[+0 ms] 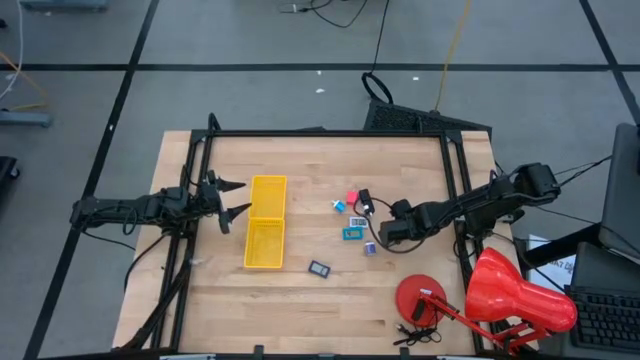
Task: Pick & Place Office items
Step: Put the green adapter into the top yellow basket
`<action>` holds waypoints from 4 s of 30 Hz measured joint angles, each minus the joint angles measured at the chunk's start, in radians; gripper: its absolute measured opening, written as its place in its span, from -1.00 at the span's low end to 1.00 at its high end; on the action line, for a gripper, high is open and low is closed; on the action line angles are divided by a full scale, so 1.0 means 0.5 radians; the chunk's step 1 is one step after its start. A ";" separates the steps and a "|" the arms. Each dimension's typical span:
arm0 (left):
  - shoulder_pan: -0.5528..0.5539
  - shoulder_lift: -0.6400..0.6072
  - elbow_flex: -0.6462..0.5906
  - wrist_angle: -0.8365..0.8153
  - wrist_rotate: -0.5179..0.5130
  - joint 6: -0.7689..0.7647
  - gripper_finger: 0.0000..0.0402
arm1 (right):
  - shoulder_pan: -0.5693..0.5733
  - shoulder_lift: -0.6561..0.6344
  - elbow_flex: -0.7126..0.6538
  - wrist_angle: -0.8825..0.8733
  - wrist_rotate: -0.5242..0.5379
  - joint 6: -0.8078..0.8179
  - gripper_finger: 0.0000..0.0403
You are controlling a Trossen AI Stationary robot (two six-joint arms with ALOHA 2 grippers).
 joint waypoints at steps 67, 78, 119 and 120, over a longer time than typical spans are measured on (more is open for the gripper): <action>-0.116 2.641 0.808 1.855 0.228 -1.460 0.53 | -0.023 0.056 -0.173 2.713 0.341 -3.476 -0.37; -0.087 3.177 1.684 1.044 0.224 -1.157 0.53 | 0.113 0.270 -0.088 3.049 0.951 -4.108 -0.34; -0.104 2.751 1.755 0.535 -0.225 -0.263 -0.36 | 0.159 0.070 -0.090 2.920 1.021 -3.269 0.03; -0.105 2.711 1.710 0.560 -0.227 -0.255 -0.36 | 0.155 0.042 -0.090 2.866 0.982 -3.209 0.03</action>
